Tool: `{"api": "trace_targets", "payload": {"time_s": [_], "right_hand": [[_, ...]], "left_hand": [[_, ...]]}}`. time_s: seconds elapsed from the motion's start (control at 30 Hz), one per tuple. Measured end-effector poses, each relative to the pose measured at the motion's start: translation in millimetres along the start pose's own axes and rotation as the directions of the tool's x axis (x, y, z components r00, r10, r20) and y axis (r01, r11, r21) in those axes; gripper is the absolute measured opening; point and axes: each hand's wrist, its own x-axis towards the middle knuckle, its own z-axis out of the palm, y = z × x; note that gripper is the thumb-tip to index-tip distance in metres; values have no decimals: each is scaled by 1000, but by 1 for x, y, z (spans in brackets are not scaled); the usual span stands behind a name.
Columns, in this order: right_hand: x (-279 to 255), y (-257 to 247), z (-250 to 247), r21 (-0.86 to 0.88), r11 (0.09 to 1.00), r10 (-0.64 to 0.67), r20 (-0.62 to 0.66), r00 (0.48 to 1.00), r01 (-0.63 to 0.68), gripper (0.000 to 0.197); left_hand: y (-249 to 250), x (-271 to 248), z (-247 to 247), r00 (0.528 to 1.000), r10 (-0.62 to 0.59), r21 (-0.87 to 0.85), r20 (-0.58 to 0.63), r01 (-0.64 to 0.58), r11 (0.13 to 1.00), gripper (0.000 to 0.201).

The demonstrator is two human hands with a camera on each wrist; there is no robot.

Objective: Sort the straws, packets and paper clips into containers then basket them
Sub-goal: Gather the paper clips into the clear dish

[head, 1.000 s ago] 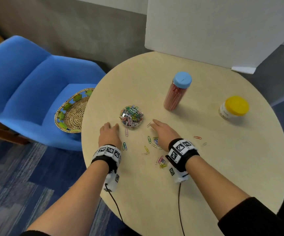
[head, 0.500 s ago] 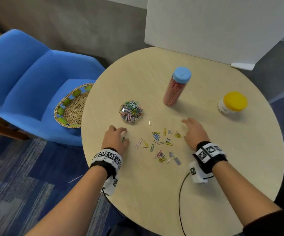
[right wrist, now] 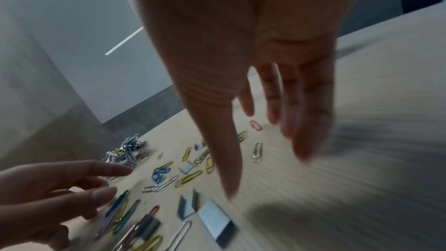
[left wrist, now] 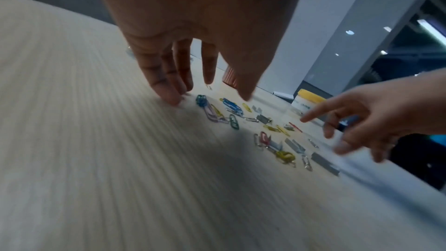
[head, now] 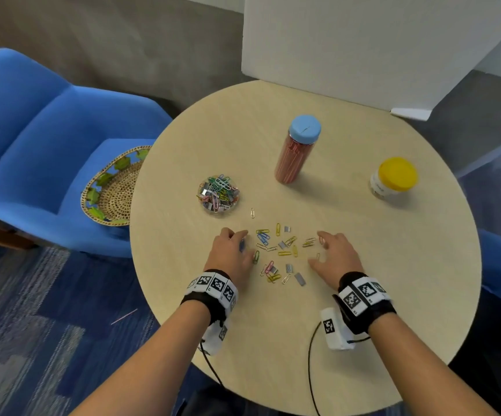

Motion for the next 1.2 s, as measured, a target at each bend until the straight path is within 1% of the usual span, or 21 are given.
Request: {"api": "trace_targets", "payload": {"time_s": [0.07, 0.1, 0.13, 0.2, 0.3, 0.37, 0.4, 0.47, 0.53, 0.57, 0.63, 0.7, 0.77, 0.83, 0.9, 0.97, 1.07, 1.13, 1.2], "right_hand": [[-7, 9, -2, -45, 990, 139, 150, 979, -134, 107], [-11, 9, 1, -29, 986, 168, 207, 964, -166, 121], [-17, 7, 7, -7, 985, 170, 234, 957, -173, 129], [-25, 1, 23, 23, 989, 140, 207, 968, -148, 132], [-22, -9, 41, 165, 976, 120, 127, 985, -140, 130], [-16, -14, 46, 238, 961, 118, 96, 988, -138, 128], [-13, -16, 48, 252, 959, 114, 84, 990, -132, 126], [-8, -19, 50, 259, 960, 92, 61, 994, -104, 124], [-1, -21, 48, 252, 965, 65, 37, 997, -72, 124], [3, -22, 47, 240, 969, 53, 25, 998, -57, 124], [11, -25, 43, 208, 977, 41, 28, 999, -46, 122], [17, -30, 40, 193, 981, 19, 25, 1000, -24, 111], [23, -36, 37, 174, 984, -32, 5, 999, 30, 97], [28, -43, 37, 165, 982, -87, -11, 996, 88, 84], [30, -51, 39, 154, 978, -143, -14, 990, 143, 76], [30, -59, 43, 118, 973, -201, -2, 980, 199, 76], [26, -71, 51, 26, 963, -268, 38, 963, 267, 81], [23, -77, 56, -54, 956, -287, 54, 956, 290, 79], [22, -81, 59, -86, 951, -294, 29, 955, 296, 70]], "left_hand": [[1, 3, -3, 999, 2, 63, 50, -6, 998, 85], [1, 4, -5, 996, -2, 90, 92, -6, 996, 99], [3, 4, -5, 991, -6, 97, 132, -7, 995, 110], [8, 3, 0, 985, 4, 79, 170, -18, 997, 121], [18, 3, 14, 990, 41, 117, 138, -58, 991, 126], [24, 6, 20, 990, 53, 144, 132, -72, 987, 119], [28, 8, 21, 989, 57, 145, 135, -77, 986, 110], [34, 12, 23, 986, 96, 148, 133, -116, 982, 83], [35, 17, 24, 979, 163, 155, 124, -181, 971, 54], [34, 20, 24, 976, 185, 150, 119, -202, 968, 43], [30, 24, 23, 974, 205, 139, 96, -218, 966, 30], [26, 27, 21, 975, 211, 136, 71, -219, 966, 24], [22, 30, 16, 976, 207, 143, 62, -214, 966, 23], [17, 34, 10, 981, 184, 140, 57, -190, 972, 21], [10, 38, 3, 987, 155, 115, 43, -159, 981, 18], [4, 38, -2, 993, 118, 71, 22, -119, 990, 15], [-6, 35, -12, 999, 33, -50, -35, -35, 998, 11], [-11, 34, -21, 996, 18, -123, -83, -28, 992, 10], [-15, 35, -34, 989, 27, -180, -144, -53, 982, 8]]}}
